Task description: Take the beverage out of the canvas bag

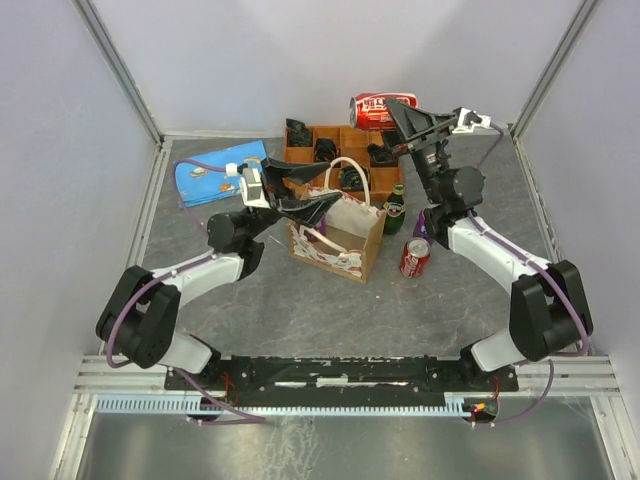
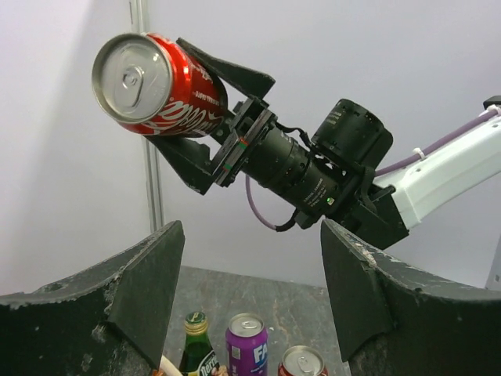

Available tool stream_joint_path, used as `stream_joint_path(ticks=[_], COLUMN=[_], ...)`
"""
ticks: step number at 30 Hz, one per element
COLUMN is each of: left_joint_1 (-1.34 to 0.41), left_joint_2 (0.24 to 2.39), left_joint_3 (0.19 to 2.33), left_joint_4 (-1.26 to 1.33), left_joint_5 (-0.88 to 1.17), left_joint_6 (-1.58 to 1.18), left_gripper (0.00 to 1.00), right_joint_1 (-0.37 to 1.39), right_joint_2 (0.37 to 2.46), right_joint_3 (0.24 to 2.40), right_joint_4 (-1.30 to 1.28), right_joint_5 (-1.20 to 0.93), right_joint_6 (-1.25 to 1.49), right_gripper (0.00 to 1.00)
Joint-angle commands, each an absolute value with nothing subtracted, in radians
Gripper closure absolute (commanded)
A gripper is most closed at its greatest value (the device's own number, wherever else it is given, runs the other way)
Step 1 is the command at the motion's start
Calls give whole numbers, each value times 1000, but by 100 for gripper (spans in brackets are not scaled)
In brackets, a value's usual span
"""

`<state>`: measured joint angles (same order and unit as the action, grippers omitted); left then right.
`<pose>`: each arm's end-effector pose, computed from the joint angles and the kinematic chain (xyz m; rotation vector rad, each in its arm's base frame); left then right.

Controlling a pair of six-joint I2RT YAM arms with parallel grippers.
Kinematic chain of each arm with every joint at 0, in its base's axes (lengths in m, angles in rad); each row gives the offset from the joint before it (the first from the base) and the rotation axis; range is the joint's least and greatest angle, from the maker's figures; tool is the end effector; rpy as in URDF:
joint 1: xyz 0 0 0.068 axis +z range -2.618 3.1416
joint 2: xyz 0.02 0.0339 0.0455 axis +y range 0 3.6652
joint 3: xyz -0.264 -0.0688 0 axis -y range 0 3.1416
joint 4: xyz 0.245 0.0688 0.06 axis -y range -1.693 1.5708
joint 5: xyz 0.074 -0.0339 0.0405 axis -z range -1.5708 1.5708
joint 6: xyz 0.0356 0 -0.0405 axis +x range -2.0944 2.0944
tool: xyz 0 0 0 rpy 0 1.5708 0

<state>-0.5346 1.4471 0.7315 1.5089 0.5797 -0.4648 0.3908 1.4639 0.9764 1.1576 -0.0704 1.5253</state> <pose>0.2349 -0.1617 0.3340 0.6108 0.7801 -1.1466 0.2970 0.1251 0.3823 0.4996 0.9264 1.7975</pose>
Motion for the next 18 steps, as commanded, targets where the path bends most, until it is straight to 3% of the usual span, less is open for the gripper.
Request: stream_joint_path(ticks=[1, 9, 18], left_joint_1=[-537, -538, -549], left_joint_2=[1443, 1511, 1613], left_joint_3=[797, 889, 1046], left_joint_4=[1509, 1511, 1597], left_joint_5=[586, 473, 507], left_joint_6=[-403, -409, -415], left_gripper=[22, 21, 19], right_joint_1=[395, 394, 404], right_joint_2=[1442, 1431, 1438], right_joint_3=[1136, 1160, 1155], right_joint_4=[1442, 1442, 1442], right_joint_5=[-214, -258, -265], right_joint_6=[1691, 1714, 1747], right_gripper=[100, 100, 100])
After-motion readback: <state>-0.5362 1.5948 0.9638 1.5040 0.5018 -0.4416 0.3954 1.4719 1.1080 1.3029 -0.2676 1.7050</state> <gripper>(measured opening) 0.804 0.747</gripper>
